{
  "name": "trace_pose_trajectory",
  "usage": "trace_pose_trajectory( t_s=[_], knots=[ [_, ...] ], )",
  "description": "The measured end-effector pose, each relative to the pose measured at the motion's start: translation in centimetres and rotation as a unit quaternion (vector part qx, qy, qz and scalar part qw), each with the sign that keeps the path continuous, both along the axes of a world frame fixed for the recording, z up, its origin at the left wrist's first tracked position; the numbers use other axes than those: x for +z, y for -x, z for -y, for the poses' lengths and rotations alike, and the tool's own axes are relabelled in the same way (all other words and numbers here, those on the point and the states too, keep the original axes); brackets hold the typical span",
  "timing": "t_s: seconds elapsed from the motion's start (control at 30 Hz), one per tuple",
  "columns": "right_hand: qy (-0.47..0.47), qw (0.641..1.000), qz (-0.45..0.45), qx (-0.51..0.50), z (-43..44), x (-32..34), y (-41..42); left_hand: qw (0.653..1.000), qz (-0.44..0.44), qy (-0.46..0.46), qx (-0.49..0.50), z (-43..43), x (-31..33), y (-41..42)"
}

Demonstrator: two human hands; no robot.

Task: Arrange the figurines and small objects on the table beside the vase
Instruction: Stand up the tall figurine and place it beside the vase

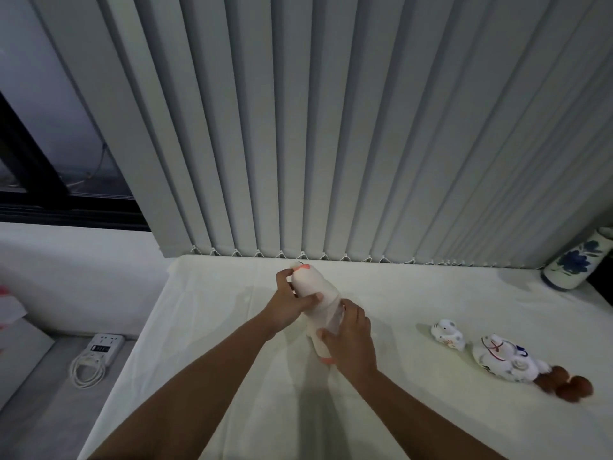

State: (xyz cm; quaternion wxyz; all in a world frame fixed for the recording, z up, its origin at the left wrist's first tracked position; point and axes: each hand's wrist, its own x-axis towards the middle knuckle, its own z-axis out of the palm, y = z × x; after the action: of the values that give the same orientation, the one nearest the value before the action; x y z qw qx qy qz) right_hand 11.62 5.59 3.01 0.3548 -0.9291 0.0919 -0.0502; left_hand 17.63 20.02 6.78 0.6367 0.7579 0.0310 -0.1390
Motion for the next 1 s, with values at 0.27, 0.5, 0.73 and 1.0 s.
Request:
trace_pose_trajectory(
  t_s=[0.27, 0.5, 0.73, 1.0],
  knots=[
    [-0.021, 0.997, 0.050, 0.048, 1.3, -0.4, 3.4, 0.995, 0.036, -0.019, 0.093, 1.7, 1.0, 2.8],
    [-0.096, 0.983, -0.025, 0.154, 4.0, 3.0, 2.3, 0.993, 0.057, -0.025, 0.096, 0.7, 1.9, 5.3],
    [-0.168, 0.954, -0.064, 0.238, 5.3, 4.8, 3.1, 0.995, 0.077, -0.018, 0.055, 2.2, 1.7, 8.0],
    [-0.210, 0.933, -0.059, 0.287, 5.6, 4.2, 4.5, 0.980, -0.004, -0.028, 0.196, 5.0, -0.1, 10.9]
  ],
)
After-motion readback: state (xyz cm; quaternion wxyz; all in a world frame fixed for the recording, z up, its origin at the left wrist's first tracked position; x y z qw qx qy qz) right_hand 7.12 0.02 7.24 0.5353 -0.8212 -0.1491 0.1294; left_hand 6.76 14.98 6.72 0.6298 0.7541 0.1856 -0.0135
